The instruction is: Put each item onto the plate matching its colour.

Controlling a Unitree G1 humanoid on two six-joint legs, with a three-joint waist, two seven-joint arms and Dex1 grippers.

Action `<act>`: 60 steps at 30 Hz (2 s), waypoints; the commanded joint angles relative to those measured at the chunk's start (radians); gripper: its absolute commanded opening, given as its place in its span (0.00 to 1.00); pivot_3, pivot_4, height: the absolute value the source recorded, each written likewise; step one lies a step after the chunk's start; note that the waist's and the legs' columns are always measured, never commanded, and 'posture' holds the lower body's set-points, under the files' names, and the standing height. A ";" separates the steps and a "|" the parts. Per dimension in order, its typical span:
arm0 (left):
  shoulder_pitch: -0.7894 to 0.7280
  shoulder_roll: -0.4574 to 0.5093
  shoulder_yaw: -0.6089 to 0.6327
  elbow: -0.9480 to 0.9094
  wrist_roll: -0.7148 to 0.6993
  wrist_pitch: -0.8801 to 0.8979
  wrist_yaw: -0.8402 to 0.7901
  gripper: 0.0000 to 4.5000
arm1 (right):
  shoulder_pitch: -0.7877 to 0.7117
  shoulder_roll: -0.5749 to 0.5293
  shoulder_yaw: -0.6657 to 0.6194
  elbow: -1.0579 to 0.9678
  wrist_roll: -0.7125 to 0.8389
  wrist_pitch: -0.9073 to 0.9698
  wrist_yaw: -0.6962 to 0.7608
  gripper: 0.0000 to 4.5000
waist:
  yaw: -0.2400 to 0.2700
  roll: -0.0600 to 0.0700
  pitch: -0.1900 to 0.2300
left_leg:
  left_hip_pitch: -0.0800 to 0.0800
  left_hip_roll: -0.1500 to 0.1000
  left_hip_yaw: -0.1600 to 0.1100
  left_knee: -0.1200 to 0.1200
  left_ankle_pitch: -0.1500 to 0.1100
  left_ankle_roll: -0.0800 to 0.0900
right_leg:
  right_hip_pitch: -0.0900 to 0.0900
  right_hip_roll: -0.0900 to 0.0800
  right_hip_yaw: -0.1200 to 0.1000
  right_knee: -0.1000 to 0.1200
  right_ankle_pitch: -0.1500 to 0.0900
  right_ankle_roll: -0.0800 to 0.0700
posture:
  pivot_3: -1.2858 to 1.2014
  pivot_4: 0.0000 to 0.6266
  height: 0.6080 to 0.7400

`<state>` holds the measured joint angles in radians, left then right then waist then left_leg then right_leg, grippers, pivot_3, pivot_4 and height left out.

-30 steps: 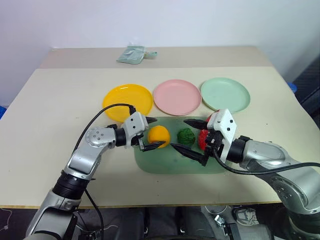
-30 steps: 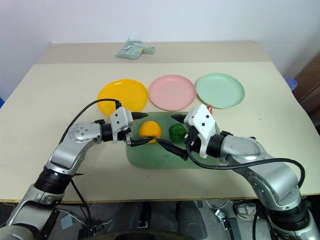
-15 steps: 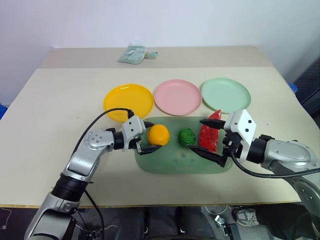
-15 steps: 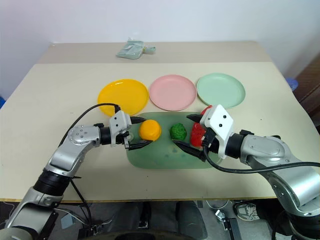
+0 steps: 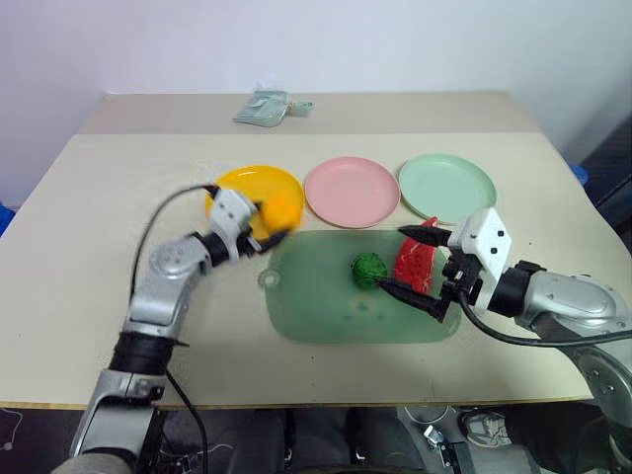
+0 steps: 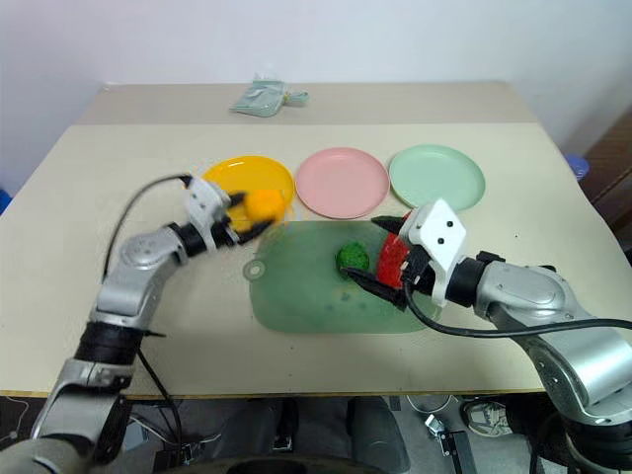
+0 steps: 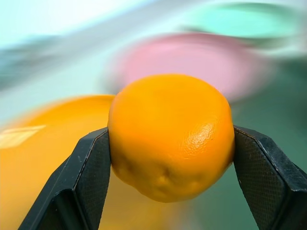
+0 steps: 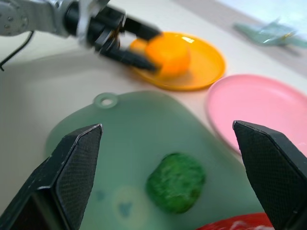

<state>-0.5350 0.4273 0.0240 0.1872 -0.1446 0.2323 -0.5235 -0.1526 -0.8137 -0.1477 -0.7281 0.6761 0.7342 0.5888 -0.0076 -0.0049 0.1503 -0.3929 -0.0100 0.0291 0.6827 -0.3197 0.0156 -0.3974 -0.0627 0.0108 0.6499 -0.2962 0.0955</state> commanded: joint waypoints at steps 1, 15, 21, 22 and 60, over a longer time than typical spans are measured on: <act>-0.055 -0.016 0.034 0.093 0.069 0.029 0.159 0.70 | -0.034 0.010 -0.003 -0.005 -0.014 -0.018 -0.009 1.00 | 0.000 0.000 0.000 | 0.000 0.000 0.000 0.000 0.000 0.000 | 0.000 0.000 0.000 0.000 0.000 0.000 | 0.52 0.24 1.00; -0.076 -0.015 0.012 0.128 0.041 -0.102 0.030 0.99 | -0.076 -0.018 0.060 -0.029 -0.051 0.084 -0.046 1.00 | 0.013 -0.001 0.001 | -0.001 0.000 0.000 0.000 0.003 -0.005 | -0.001 0.000 0.000 0.000 0.000 0.000 | 0.52 0.24 1.00; 0.008 0.027 -0.018 0.016 0.022 -0.175 -0.119 0.99 | -0.176 0.052 0.241 -0.016 -0.174 0.212 -0.188 1.00 | 0.004 -0.001 0.001 | -0.001 0.000 0.000 -0.001 0.004 -0.007 | -0.002 -0.001 0.000 0.000 0.000 0.000 | 0.52 0.24 1.00; 0.029 0.031 -0.022 -0.019 0.002 -0.171 -0.155 0.99 | -0.189 0.066 0.257 -0.008 -0.180 0.238 -0.201 1.00 | 0.004 -0.001 0.001 | -0.002 0.000 0.000 -0.001 0.004 -0.007 | -0.002 -0.001 0.000 0.000 0.000 0.000 | 0.52 0.24 1.00; 0.264 0.059 -0.122 -0.397 -0.157 -0.002 -0.400 1.00 | -0.575 0.123 0.166 0.863 -0.478 0.070 -0.263 0.49 | -0.014 0.000 0.000 | -0.012 0.000 0.001 0.000 0.005 -0.007 | -0.013 0.000 0.000 0.003 0.000 0.000 | 0.52 0.24 1.00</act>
<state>-0.2680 0.4875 -0.0936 -0.1628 -0.2860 0.2269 -0.9295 -0.7103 -0.7031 0.0247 0.0764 0.2223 0.8967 0.3059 -0.0215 -0.0054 0.1499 -0.4049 -0.0104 0.0304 0.6831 -0.3150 0.0081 -0.4106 -0.0621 0.0110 0.6526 -0.2962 0.0951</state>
